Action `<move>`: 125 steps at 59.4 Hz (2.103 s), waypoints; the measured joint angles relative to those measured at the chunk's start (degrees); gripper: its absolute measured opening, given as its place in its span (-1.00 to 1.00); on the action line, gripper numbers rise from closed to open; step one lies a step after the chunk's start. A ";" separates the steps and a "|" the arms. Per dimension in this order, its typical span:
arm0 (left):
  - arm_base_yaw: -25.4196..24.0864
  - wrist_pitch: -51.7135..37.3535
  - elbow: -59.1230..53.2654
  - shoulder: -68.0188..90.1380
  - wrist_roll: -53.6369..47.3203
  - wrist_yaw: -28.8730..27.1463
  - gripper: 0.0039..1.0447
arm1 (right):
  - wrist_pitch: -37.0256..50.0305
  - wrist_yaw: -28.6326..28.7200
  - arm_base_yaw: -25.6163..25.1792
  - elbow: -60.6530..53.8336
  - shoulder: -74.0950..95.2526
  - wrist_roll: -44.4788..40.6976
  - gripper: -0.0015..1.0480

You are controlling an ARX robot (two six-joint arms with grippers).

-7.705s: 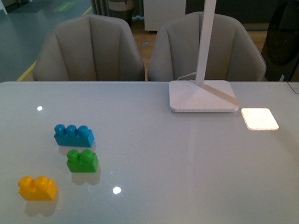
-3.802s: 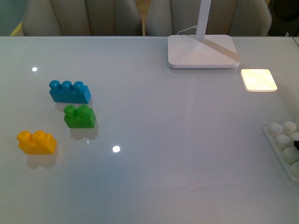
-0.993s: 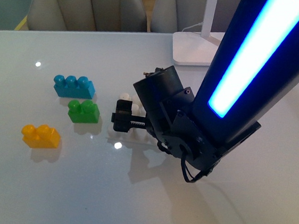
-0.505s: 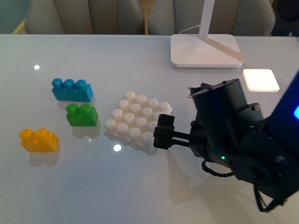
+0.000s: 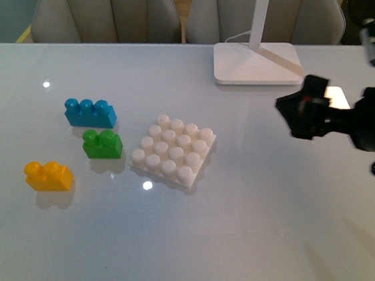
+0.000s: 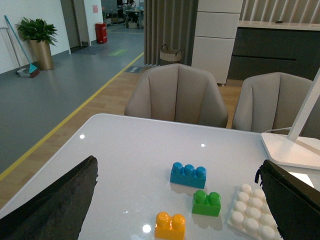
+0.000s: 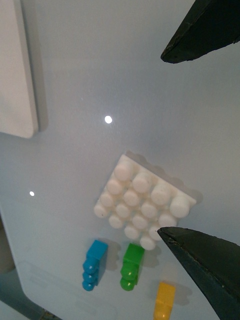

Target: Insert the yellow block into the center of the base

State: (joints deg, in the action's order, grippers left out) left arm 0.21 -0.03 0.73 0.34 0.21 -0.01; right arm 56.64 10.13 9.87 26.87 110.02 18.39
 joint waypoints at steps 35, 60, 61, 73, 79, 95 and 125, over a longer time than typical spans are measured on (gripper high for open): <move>0.00 0.02 0.00 -0.07 0.00 0.00 0.86 | -4.81 -10.12 -9.79 -23.82 -54.10 -17.86 -0.96; 0.00 0.02 0.00 -0.07 0.00 0.00 0.86 | -20.65 -10.14 -9.79 -26.10 -73.00 -18.03 -0.96; 0.00 0.02 0.00 -0.07 0.02 0.00 0.86 | -21.40 -10.14 -9.79 -26.10 -73.81 -18.03 -0.96; 0.00 0.02 0.00 -0.07 0.00 0.00 0.86 | -28.76 -10.14 -9.79 -26.12 -81.79 -18.03 -0.96; 0.00 0.02 0.00 -0.07 0.00 0.00 0.86 | -31.78 -10.14 -9.79 -26.12 -84.98 -18.03 -0.96; 0.00 0.02 0.00 -0.07 0.00 0.00 0.86 | -40.19 -10.14 -9.79 -26.12 -93.66 -18.03 -0.96; 0.00 0.02 0.00 -0.07 0.02 0.00 0.86 | -56.43 -10.16 -9.79 -26.12 -109.50 -18.05 -0.96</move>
State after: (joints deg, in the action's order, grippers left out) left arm 0.21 -0.01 0.73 0.27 0.23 -0.01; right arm 0.21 -0.03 0.08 0.75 0.51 0.34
